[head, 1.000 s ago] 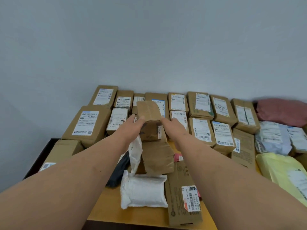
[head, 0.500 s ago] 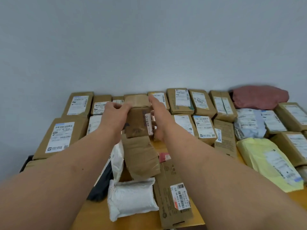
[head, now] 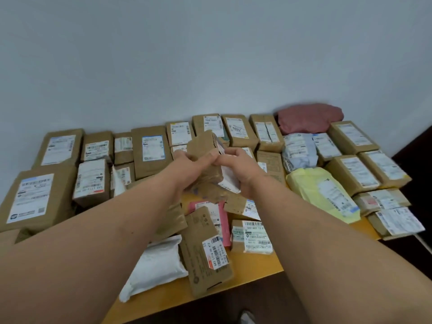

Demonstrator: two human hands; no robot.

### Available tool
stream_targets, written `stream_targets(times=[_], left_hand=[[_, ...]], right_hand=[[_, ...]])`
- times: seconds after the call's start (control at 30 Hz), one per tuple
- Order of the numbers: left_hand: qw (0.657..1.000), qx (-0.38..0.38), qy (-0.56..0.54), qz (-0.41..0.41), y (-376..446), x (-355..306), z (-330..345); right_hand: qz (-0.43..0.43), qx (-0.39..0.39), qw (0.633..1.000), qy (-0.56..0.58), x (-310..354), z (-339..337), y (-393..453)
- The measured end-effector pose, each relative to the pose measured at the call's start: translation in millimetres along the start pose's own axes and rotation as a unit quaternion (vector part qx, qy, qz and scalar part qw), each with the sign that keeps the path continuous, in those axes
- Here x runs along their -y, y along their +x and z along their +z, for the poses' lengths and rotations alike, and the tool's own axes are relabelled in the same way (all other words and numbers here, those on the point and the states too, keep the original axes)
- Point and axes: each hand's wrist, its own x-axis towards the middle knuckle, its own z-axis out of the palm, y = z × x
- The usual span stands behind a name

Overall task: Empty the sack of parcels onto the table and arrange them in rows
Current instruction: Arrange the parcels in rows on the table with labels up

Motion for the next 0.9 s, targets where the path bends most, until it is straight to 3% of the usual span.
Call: stream_targets(times=[0.1, 0.23, 0.3, 0.37, 0.47, 0.57, 0.67, 0.83, 0.9], left_hand=[[0.999, 0.003, -0.045, -0.026, -2.1, 0.6, 27.8], [0.997, -0.026, -0.054, -0.048, -1.3, -3.7, 58.9], [0.992, -0.035, -0.096, -0.068, 2.3, -4.4, 69.7], [0.990, -0.054, -0.115, -0.066, 5.2, -0.9, 76.2], [0.987, -0.099, -0.113, -0.054, 4.7, 10.2, 80.7], [0.982, -0.143, -0.108, -0.063, 1.3, 27.7, 82.9], [0.976, -0.165, -0.124, -0.067, -2.5, 44.5, 86.2], [0.971, -0.186, -0.133, -0.071, -6.0, 61.9, 91.5], [0.971, -0.188, -0.128, -0.076, -6.4, 64.3, 92.2]], right_hand=[[0.003, 0.036, 0.999, 0.015, -8.8, -26.0, -0.3], [0.046, 0.027, 0.995, 0.086, -3.8, -62.9, -18.4], [0.046, 0.009, 0.998, 0.043, -5.6, -83.9, -13.8], [0.026, -0.023, 0.994, -0.105, -10.0, -101.4, -3.9], [0.026, -0.040, 0.946, -0.321, -33.3, -127.4, 8.0], [0.030, 0.045, 0.850, -0.525, -71.8, -136.8, 14.2], [0.020, 0.083, 0.772, -0.630, -105.5, -133.4, 18.4], [0.009, 0.117, 0.764, -0.635, -125.7, -139.4, 17.6], [0.000, 0.105, 0.742, -0.662, -126.5, -145.3, 12.3]])
